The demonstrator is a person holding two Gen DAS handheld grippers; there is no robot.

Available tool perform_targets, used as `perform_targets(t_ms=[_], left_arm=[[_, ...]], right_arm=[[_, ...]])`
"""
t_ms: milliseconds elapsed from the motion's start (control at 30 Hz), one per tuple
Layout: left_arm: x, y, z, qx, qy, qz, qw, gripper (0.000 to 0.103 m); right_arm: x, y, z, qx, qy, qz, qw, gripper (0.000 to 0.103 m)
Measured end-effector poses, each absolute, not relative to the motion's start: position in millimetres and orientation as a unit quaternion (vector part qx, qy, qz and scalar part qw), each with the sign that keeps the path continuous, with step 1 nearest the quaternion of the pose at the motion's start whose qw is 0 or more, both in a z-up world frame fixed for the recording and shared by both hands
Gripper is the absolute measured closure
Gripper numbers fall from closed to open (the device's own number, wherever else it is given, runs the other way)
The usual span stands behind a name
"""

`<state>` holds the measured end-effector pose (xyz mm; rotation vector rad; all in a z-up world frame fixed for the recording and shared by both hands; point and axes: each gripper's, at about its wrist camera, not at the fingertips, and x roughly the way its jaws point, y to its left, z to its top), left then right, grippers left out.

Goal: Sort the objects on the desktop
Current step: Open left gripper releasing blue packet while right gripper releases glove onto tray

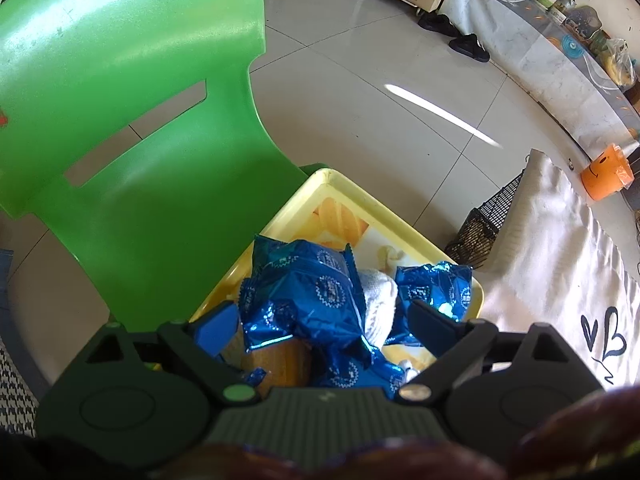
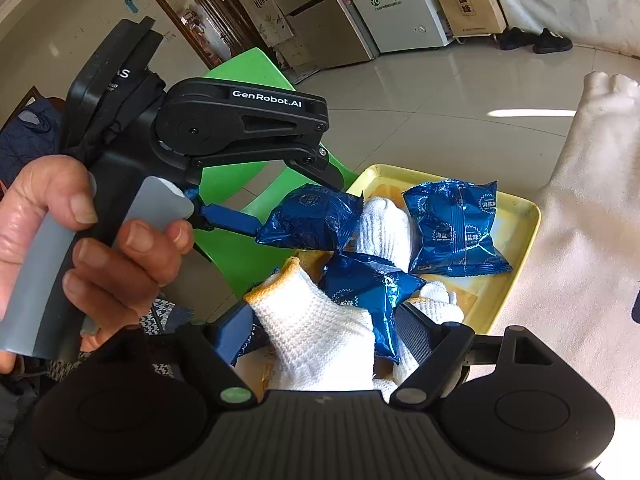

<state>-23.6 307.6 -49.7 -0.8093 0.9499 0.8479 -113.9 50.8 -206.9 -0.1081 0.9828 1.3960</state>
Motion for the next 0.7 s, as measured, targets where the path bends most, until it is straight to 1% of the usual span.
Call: perform_targets(t_ms=[700], left_arm=[[-31.5, 299.7, -33.9, -0.374, 0.421, 0.374, 0.737, 0.006]], right_arm=[[-119.6, 52.5, -205.1, -0.065, 0.433, 0.618, 0.653, 0.023]])
